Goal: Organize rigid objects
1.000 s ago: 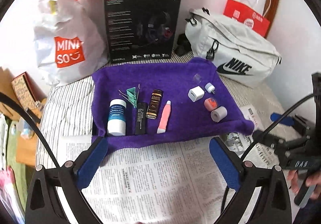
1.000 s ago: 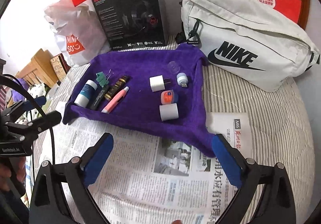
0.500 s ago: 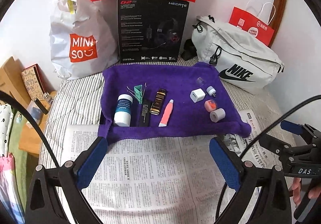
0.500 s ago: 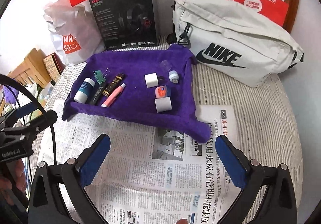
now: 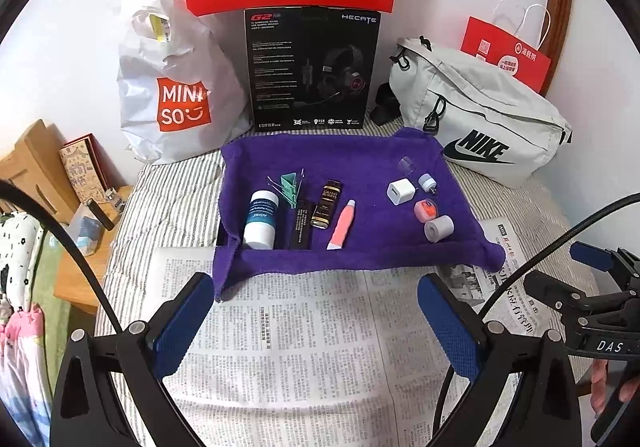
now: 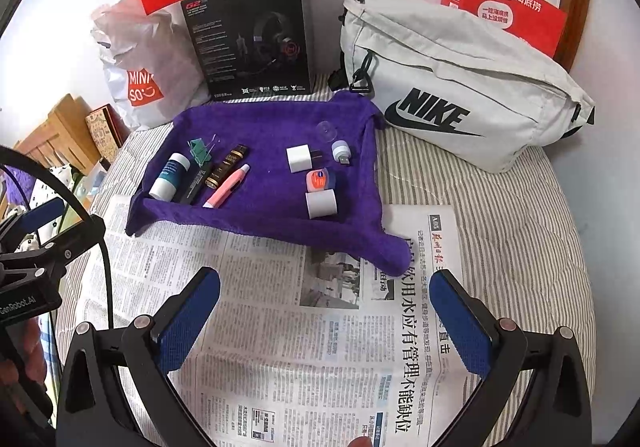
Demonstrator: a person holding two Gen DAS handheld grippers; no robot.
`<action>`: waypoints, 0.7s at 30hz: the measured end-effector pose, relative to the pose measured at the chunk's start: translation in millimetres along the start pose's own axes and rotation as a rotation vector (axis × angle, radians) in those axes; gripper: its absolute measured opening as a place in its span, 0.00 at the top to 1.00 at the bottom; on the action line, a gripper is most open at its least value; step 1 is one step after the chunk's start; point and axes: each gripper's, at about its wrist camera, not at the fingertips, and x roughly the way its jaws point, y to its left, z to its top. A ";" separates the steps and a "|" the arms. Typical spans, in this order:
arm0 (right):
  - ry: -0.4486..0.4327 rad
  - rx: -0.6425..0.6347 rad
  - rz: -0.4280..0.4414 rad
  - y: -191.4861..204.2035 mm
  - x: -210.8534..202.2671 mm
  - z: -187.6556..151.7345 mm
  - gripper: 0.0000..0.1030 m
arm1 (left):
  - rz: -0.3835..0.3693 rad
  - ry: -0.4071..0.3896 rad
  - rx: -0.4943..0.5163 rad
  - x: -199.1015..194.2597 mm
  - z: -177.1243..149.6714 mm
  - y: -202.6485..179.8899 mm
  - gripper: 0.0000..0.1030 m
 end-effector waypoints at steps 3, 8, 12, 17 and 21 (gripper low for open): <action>-0.001 -0.002 0.003 1.0 -0.3 -0.6 0.00 | 0.009 0.000 0.001 -1.0 -0.9 0.0 0.00; -0.003 -0.009 0.004 3.3 -2.4 -2.3 0.00 | 0.012 0.003 0.001 -3.6 -3.6 0.6 0.00; -0.008 -0.011 0.003 4.0 -4.9 -3.2 0.00 | 0.015 0.006 0.002 -3.7 -4.6 0.6 0.00; -0.013 -0.010 0.001 4.4 -6.9 -3.7 0.00 | 0.014 0.007 0.002 -3.8 -5.4 1.2 0.00; -0.013 -0.009 -0.002 4.5 -7.6 -4.8 0.00 | 0.015 0.010 0.002 -4.4 -6.1 1.6 0.00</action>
